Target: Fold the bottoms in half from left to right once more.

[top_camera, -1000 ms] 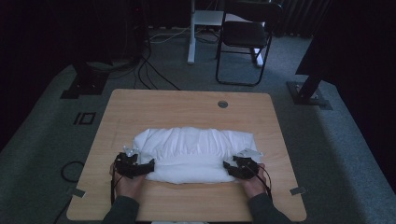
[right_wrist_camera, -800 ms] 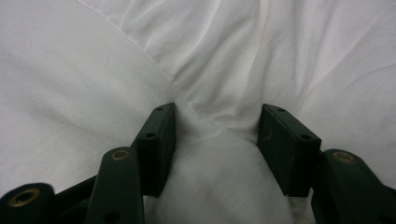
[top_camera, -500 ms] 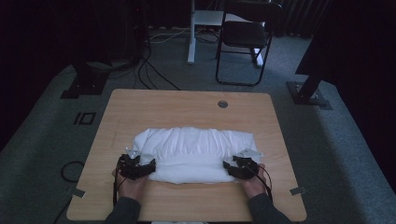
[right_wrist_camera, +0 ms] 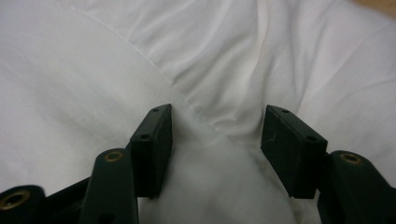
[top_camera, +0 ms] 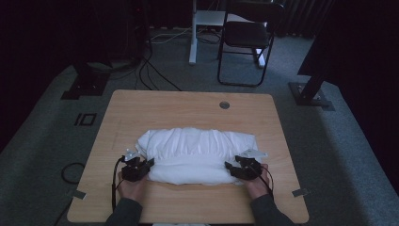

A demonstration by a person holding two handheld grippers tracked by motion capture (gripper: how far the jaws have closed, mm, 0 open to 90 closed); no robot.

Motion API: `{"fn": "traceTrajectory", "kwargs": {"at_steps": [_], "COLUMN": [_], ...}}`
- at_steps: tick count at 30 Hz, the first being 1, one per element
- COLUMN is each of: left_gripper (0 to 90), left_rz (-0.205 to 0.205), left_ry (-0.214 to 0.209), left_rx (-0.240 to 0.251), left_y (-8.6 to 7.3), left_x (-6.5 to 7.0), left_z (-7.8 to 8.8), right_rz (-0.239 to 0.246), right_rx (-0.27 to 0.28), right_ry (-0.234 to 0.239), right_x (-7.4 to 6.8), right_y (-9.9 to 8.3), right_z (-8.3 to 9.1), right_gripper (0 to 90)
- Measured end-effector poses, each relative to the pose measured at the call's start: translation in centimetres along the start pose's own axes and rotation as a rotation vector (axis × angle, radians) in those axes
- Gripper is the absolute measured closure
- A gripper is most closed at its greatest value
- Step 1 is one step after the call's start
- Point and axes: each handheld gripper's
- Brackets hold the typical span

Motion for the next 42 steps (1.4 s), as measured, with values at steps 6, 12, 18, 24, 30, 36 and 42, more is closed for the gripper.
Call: {"fn": "traceTrajectory", "kwargs": {"at_steps": [6, 12, 18, 24, 30, 36, 42], "left_gripper": [81.2, 81.3, 81.8, 82.3, 83.4, 83.6, 83.7], "left_rz": [-0.002, -0.032, -0.076, -0.124, -0.198, -0.246, -0.279], "left_ry": [-0.048, -0.079, -0.120, -0.180, -0.244, -0.275, -0.289], "left_rx": [0.094, 0.184, 0.249, 0.310, 0.353, 0.351, 0.345], "left_y": [1.1, 3.7, 6.1, 8.7, 10.5, 11.6, 11.8], "left_x": [-0.1, 0.3, 1.2, 3.0, 5.4, 7.2, 8.2], "left_z": [1.3, 2.5, 3.6, 4.5, 4.7, 4.2, 3.8], "right_rz": [0.050, 0.124, 0.173, 0.166, 0.165, 0.144, 0.139], "right_rx": [0.065, 0.051, -0.084, -0.115, -0.093, -0.075, -0.074], "right_ry": [0.021, 0.083, 0.056, 0.057, 0.052, 0.055, 0.091], "right_x": [-2.2, -5.6, -7.6, -8.1, -8.9, -10.0, -10.4], "right_y": [2.3, 4.6, 4.8, 4.1, 4.1, 4.4, 4.7], "right_z": [1.1, -0.6, -4.7, -7.1, -7.9, -8.8, -9.3], "right_gripper": [38.8, 38.8, 38.5, 38.9, 39.6, 39.7, 39.9]}}
Point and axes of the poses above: each handheld gripper's, and its own axes: z roughly backward along the jaws, y roughly out of its top, x roughly to its right, and after that the axes turned 10 degrees about -z, right-handed
